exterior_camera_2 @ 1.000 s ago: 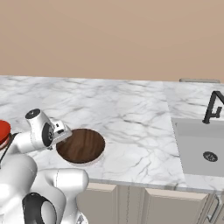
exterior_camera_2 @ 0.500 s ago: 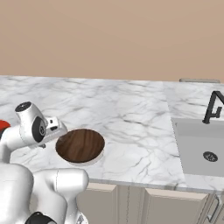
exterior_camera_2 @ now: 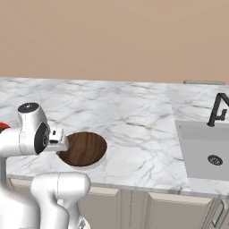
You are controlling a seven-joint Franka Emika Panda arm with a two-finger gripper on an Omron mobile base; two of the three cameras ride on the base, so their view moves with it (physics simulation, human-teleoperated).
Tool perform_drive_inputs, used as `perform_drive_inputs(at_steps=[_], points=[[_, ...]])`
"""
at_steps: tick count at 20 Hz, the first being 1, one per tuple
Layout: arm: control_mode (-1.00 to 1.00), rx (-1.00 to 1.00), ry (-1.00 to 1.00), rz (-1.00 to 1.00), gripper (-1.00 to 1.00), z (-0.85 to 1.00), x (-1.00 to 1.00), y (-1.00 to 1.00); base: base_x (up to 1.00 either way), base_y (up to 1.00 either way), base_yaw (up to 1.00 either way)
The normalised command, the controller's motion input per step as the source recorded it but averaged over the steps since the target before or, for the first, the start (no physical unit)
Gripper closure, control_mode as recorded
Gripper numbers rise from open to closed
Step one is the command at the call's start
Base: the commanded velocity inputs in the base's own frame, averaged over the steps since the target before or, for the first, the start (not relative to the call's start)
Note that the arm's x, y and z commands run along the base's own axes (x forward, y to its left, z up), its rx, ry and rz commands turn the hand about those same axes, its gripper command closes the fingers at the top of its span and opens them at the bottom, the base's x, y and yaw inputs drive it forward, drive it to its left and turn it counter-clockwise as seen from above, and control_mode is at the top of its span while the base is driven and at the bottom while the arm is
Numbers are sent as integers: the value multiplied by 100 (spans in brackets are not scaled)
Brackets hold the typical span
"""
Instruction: Move the bowls from the cabinet to the plates on the dining table.
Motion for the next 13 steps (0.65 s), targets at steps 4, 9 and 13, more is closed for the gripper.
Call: perform_drive_inputs(at_steps=[4, 9, 13], points=[[-100, 13, -1, -35, -100, 24, -66, -30, 0, 0, 0], [-100, 1, -2, -28, -100, 29, -41, -5, 0, 0, 0], [-100, 0, -1, -14, -100, 8, -41, 0, 0, 0, 0]])
